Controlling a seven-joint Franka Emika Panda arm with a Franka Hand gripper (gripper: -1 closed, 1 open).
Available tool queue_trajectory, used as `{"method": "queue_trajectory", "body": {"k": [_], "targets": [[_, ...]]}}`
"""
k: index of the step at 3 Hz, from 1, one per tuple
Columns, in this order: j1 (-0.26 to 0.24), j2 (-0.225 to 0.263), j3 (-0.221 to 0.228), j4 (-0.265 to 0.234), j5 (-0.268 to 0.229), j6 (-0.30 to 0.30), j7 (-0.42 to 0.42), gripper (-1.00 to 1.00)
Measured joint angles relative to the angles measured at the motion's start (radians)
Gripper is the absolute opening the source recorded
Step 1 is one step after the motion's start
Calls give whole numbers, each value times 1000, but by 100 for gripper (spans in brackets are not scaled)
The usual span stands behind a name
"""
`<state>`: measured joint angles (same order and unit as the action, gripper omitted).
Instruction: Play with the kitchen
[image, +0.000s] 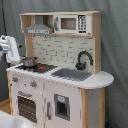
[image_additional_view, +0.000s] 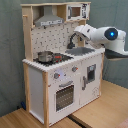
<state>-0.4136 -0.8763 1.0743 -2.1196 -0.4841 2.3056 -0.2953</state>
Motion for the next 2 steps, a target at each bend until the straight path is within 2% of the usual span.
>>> {"method": "queue_trajectory", "body": {"k": [2], "targets": [[-30, 170, -4, 66, 0, -11, -166, 100]]}}
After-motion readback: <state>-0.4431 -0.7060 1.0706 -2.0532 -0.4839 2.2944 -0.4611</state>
